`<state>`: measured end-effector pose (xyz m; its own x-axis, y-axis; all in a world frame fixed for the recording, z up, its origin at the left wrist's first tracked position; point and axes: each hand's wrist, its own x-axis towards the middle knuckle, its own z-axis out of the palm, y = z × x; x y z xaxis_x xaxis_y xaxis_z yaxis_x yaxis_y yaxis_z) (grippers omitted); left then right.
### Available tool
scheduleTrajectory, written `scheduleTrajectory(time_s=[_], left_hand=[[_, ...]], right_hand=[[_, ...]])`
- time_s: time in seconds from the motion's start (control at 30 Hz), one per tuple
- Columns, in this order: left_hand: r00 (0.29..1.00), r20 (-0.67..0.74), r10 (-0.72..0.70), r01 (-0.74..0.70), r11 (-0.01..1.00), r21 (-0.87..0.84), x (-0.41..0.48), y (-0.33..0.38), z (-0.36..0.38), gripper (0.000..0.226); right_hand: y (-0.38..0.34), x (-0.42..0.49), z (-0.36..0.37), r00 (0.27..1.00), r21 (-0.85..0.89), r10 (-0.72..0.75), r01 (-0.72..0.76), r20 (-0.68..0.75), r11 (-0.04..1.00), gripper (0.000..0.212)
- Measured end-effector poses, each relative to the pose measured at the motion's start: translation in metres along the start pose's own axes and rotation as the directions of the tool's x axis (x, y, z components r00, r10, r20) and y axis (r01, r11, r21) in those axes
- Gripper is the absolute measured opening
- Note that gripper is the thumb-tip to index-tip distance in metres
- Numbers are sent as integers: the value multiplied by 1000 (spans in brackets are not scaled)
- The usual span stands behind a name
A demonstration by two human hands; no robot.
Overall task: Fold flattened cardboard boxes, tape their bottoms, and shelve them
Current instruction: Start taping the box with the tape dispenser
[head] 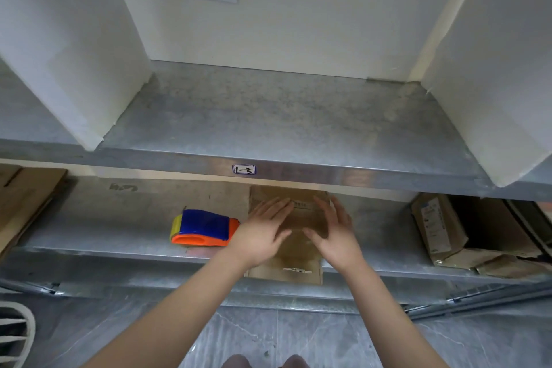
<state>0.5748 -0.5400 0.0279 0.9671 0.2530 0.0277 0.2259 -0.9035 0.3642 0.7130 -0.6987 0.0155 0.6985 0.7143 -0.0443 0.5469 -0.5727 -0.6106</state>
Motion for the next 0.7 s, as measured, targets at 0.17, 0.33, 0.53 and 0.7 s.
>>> scheduleTrajectory(time_s=[0.17,0.33,0.53,0.7], left_hand=[[998,14,-60,59,996,62,5,5,15,61],[997,-61,-54,55,998,14,5,-10,5,71],[953,-201,-228,185,960,-212,-18,-25,12,63],[876,-187,-444,309,815,-490,-19,-15,15,66]], right_hand=[[-12,7,5,992,-190,-46,68,113,980,60],[-9,7,5,990,-184,-24,49,136,982,58],[-7,5,8,999,67,-12,9,53,998,48],[0,-1,4,998,223,61,-51,-36,973,56]])
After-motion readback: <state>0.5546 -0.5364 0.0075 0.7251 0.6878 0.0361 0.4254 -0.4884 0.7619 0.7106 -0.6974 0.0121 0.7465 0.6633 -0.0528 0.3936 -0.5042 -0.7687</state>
